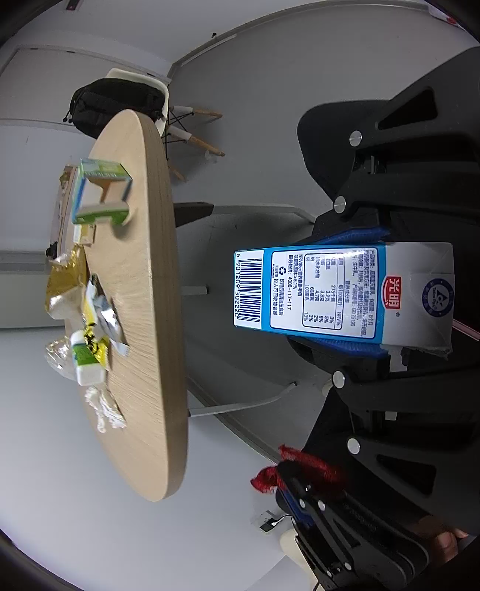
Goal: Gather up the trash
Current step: 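Carry the red netting and milk carton down toward the black trash bin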
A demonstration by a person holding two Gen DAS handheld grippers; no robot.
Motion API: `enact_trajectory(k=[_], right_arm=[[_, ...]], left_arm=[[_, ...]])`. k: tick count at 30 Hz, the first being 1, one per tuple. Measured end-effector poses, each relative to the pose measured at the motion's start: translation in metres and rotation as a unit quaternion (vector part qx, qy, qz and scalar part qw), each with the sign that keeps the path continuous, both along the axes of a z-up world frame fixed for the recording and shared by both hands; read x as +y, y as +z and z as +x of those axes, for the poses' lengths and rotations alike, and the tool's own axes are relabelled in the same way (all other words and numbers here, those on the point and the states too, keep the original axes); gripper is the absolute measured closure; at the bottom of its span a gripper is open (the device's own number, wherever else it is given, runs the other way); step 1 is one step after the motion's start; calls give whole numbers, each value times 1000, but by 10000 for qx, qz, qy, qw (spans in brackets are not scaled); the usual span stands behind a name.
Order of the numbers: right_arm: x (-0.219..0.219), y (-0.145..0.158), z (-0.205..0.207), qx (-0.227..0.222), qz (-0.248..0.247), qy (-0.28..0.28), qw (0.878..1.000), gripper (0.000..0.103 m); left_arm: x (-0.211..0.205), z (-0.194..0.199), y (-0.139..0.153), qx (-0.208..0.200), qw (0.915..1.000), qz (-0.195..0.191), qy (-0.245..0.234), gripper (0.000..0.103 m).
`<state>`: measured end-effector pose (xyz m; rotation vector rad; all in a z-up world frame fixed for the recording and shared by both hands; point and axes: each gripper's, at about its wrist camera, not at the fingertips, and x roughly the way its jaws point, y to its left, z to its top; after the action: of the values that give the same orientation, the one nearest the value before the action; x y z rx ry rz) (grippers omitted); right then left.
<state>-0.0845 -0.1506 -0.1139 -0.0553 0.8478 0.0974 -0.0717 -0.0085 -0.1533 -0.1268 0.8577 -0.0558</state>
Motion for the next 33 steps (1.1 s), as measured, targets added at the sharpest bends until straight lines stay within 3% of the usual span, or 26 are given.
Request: enact_trajectory(k=[11,33], right_arm=[[3,-36,14,199,30,-95,9998,64],[2,-126,85,937,153,-67,9955,64]], left_arm=[[1,20,-34,145,9998,88,107,89],[0,90,-119,920,9956,-10,164,89]])
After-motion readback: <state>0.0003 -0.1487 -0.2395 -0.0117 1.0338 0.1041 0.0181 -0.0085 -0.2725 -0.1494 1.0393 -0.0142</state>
